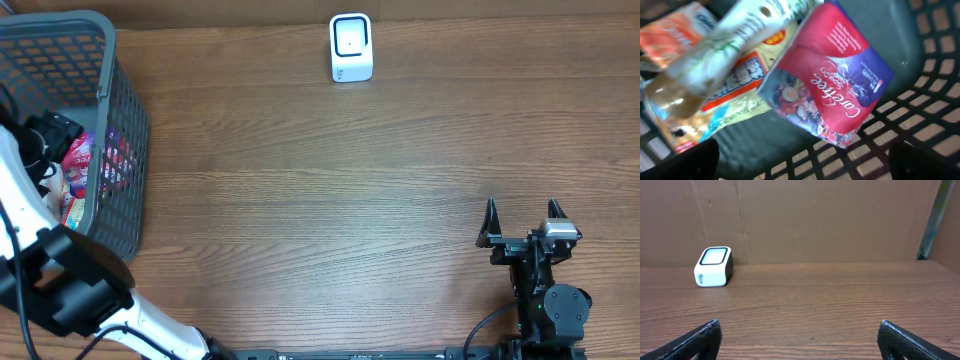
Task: Scan the item barcode
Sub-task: 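Reach the left gripper into the basket and grasp the red-purple box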
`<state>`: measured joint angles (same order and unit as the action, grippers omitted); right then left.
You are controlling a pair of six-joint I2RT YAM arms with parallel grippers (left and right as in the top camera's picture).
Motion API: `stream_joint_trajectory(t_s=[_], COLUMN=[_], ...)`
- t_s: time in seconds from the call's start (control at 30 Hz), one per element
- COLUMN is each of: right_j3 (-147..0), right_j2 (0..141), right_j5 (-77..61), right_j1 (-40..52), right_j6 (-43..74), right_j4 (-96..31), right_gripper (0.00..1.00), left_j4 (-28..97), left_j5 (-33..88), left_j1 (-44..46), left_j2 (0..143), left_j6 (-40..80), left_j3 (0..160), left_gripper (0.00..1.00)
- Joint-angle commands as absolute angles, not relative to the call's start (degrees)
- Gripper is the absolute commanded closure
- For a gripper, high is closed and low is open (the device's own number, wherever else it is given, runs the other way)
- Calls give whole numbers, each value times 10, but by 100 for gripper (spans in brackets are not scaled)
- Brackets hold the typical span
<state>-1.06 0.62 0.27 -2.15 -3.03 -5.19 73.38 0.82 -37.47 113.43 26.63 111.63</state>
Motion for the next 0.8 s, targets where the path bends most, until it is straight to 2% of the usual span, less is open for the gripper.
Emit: stream_joint_trajectory(t_s=[0.0,0.27,0.4,0.47,0.57,0.67,0.7,0.73,0.77], right_j3=[-4,-4,-4,-4,-4,-4,-4,-4,-4], right_j2=[2,2,2,2,2,2,2,2,2], right_j5=[4,4,4,4,4,4,4,4,4], right_j1=[-18,-18,-18,-18,-18,-18,-18,-18,-18], right_j6=[-30,-30,-30,-30,-30,-30,-30,-30,-30], right_j4=[-48,-48,-48,-48,-48,-48,-48,-48,-48], right_gripper=[0,0,0,0,0,0,0,0,0], left_j4=[725,707,708,706,702,698,698,698,698], left_j5=[10,-62,-50,-36,-24,-15,-15,-15,-15], left_j1=[-369,-371,-371,-370,-370,-370,-370,-370,-370], left_j2=[1168,1215,1242,1250,1256,1256,1256,1256,1256], left_j6=[207,201,180,168,163,163,163,163,163], left_j3=[1119,1119,1119,1119,1119,1119,1119,1119,1119], left_gripper=[1,0,3,14,34,47,57,74,83])
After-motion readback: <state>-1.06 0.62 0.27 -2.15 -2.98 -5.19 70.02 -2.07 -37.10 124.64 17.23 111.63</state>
